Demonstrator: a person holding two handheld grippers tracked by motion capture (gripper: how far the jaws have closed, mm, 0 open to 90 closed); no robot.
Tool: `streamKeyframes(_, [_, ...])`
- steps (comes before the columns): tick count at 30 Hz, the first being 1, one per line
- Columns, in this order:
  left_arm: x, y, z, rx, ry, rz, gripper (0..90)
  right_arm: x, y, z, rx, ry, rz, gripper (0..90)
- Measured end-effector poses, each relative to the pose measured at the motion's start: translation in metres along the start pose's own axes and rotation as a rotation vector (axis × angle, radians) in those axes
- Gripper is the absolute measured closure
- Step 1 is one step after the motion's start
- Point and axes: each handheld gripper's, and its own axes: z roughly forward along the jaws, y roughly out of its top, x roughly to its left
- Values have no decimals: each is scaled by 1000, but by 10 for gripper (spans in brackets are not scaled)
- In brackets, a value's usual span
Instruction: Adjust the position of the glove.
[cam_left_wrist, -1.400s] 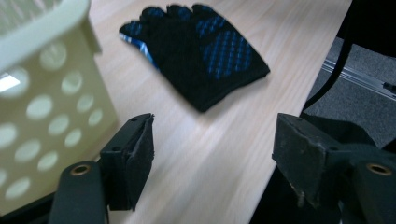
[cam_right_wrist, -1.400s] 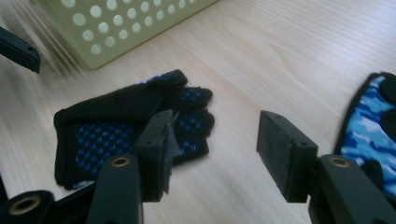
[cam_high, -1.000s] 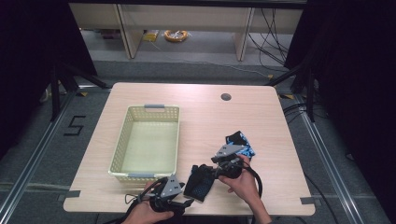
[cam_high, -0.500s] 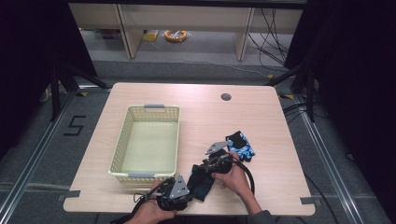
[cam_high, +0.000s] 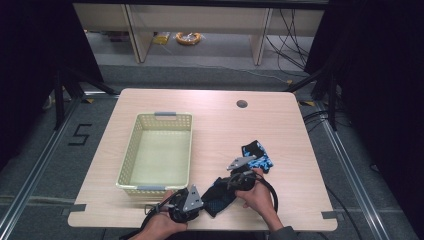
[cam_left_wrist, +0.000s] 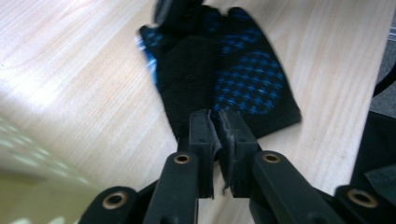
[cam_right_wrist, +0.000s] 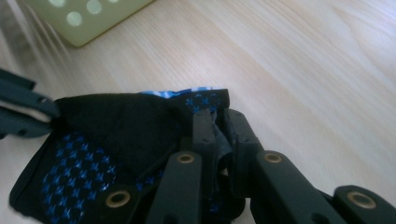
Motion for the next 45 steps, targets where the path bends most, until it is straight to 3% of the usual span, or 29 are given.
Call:
streamKeyframes(2, [0,2,4,-7,-7,-13,837,1,-7,-10,1,-14,40,849])
streamKeyframes(4, [0,5,5,4,-5,-2,838,1,-13,-16,-17,-23,65,850])
streamKeyframes(5, [0,6,7,7,1,3,840,2,-16,-19,-47,-24,106,850])
streamKeyframes(7, [0,9,10,8,3,18,846,5,-23,-25,-76,-45,135,850])
streamKeyframes(10, [-1,11,12,3,8,17,846,10,-28,-35,-69,-58,153,849])
streamKeyframes(12, [-2,12,14,4,14,24,846,14,-34,-36,-96,-79,167,846])
streamKeyframes(13, [-2,13,14,14,14,42,846,13,-37,-38,-77,-84,152,844])
streamKeyframes(14, [-3,14,16,8,20,45,846,15,-39,-38,-76,-80,182,841])
streamKeyframes(15, [-3,15,15,19,26,64,845,14,-42,-39,-60,-77,179,837])
streamKeyframes(16, [-4,15,16,16,32,57,843,14,-44,-37,-71,-92,163,834])
streamKeyframes(18, [-5,15,17,13,20,53,840,17,-47,-35,-57,-95,179,826])
streamKeyframes(19, [-5,15,17,8,23,53,840,17,-47,-36,-44,-104,158,821])
streamKeyframes(20, [-5,15,17,9,23,57,839,18,-48,-34,-52,-105,176,812])
streamKeyframes(22, [-4,15,17,0,16,39,829,18,-47,-34,-56,-110,169,769])
streamKeyframes(24, [-3,15,16,3,24,45,812,18,-47,-36,-51,-117,165,731])
streamKeyframes(27, [-3,18,10,-26,9,23,777,18,-44,-41,-74,-122,152,656])
streamKeyframes(29, [-1,21,4,-52,6,7,734,18,-43,-47,-85,-123,169,615])
streamKeyframes(30, [-2,22,1,-69,-4,-10,720,16,-42,-51,-112,-134,142,604])
streamKeyframes(31, [-1,23,-3,-76,-8,-2,699,15,-42,-53,-132,-129,138,590])
streamKeyframes(35, [-1,24,-18,-101,-35,-23,613,7,-39,-68,-176,-187,136,554])
streamKeyframes(36, [-2,23,-20,-107,-52,-46,585,3,-38,-71,-182,-199,121,552])
streamKeyframes(40, [-1,13,-31,-95,-76,-90,478,-14,-34,-76,-204,-242,159,550])
streamKeyframes(41, [-2,10,-32,-101,-81,-112,456,-21,-33,-77,-209,-273,157,549])
streamKeyframes(45, [-1,-4,-41,-90,-92,-125,425,-43,-28,-78,-202,-320,229,551])
